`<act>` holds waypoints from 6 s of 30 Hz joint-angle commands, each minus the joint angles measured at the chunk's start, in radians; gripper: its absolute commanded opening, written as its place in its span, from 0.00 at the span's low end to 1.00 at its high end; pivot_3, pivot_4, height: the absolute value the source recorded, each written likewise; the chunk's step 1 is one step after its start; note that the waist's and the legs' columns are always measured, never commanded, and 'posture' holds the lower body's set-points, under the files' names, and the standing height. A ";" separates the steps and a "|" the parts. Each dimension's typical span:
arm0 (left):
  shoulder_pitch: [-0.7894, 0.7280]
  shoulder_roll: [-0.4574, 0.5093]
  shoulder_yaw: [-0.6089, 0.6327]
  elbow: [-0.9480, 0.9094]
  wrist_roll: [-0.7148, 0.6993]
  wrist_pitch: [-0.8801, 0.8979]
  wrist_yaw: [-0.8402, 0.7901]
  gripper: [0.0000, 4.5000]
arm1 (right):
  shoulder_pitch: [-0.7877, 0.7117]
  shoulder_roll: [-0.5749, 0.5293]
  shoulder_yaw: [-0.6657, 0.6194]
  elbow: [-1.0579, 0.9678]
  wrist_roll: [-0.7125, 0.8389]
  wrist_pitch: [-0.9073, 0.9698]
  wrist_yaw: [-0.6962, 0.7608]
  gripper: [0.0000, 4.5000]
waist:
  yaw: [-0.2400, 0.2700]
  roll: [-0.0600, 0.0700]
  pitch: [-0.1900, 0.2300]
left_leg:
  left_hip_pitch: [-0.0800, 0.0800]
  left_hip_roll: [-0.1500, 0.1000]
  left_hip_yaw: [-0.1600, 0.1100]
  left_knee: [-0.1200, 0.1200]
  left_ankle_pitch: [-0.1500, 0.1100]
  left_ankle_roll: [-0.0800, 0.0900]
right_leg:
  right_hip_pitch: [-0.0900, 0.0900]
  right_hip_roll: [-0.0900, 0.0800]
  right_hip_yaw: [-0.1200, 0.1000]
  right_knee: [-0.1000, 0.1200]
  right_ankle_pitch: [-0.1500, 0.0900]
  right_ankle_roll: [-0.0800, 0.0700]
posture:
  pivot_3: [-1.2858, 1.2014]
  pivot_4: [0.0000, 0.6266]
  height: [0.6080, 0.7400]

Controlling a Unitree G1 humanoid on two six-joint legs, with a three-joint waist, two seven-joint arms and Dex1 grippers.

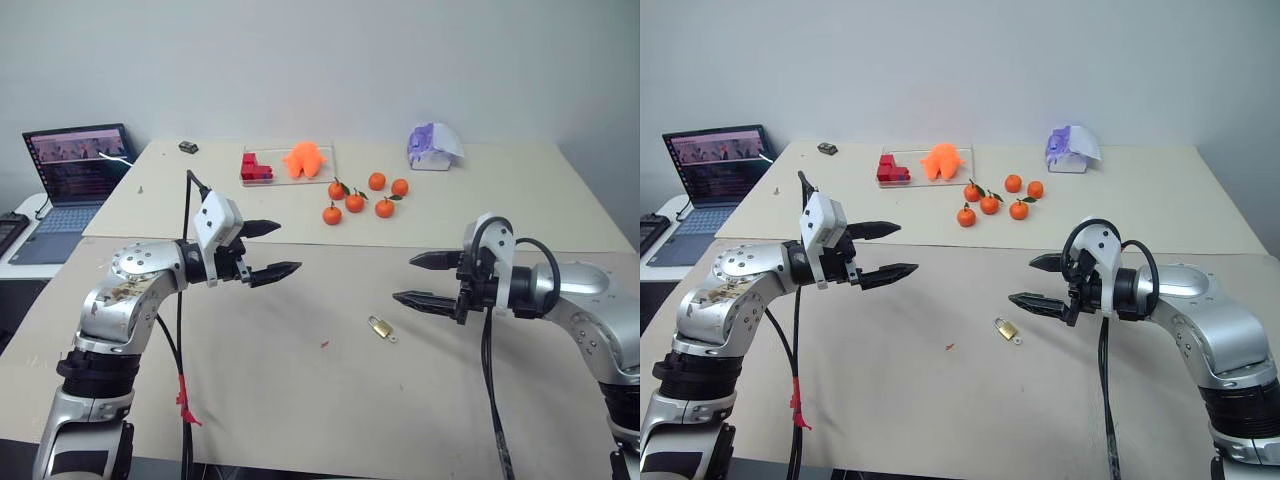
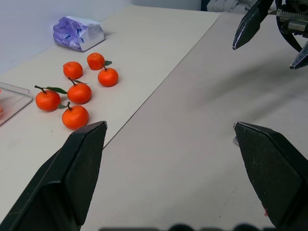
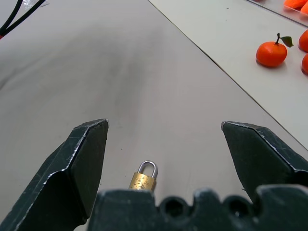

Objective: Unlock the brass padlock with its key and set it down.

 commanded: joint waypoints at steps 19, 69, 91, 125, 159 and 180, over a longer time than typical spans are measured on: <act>-0.221 -0.088 -0.115 0.312 0.080 -0.204 -0.139 1.00 | 0.131 0.047 0.078 -0.184 -0.046 0.111 -0.214 0.99 | -0.001 0.001 -0.001 | -0.001 -0.001 -0.001 0.001 0.000 0.000 | 0.000 0.000 0.000 0.000 -0.001 0.001 | 0.52 0.24 0.88; -0.027 0.110 -0.145 0.088 0.134 -0.182 -0.255 1.00 | -0.237 0.295 0.662 0.153 -0.577 -0.236 -0.051 0.21 | 0.005 0.007 -0.004 | -0.001 0.001 -0.003 0.003 -0.001 0.002 | -0.002 0.003 0.000 0.003 -0.001 0.000 | 0.52 0.24 0.88; 0.030 0.097 -0.185 0.074 0.103 -0.207 -0.298 1.00 | -0.184 0.261 0.193 -0.028 -0.098 0.198 0.095 0.99 | 0.007 0.008 -0.004 | -0.001 0.001 -0.003 0.003 -0.001 0.002 | -0.001 0.002 -0.002 0.004 0.002 -0.008 | 0.52 0.24 0.88; -0.166 -0.230 -0.411 0.802 0.443 -0.807 -0.336 1.00 | 0.030 0.122 -0.065 -0.272 0.123 0.357 -0.231 0.99 | 0.007 0.006 -0.003 | -0.004 -0.001 -0.007 0.010 -0.003 0.006 | 0.003 0.002 -0.001 0.003 -0.003 0.000 | 0.52 0.24 0.88; -0.121 -0.193 -0.332 0.365 0.297 -0.430 -0.338 0.18 | 0.068 -0.016 0.060 -0.272 0.026 0.190 -0.129 1.00 | 0.017 0.008 -0.004 | -0.013 -0.003 -0.008 0.010 -0.003 0.006 | -0.001 0.001 -0.001 0.002 -0.003 0.001 | 0.52 0.24 0.88; -0.242 -0.186 -0.347 0.453 0.154 -0.149 -0.528 0.18 | 0.266 -0.054 0.261 -0.114 -0.869 -1.015 -0.304 1.00 | 0.001 0.009 -0.005 | -0.004 -0.003 -0.009 0.010 -0.003 0.006 | 0.002 0.003 -0.001 0.003 -0.004 0.001 | 0.52 0.24 0.88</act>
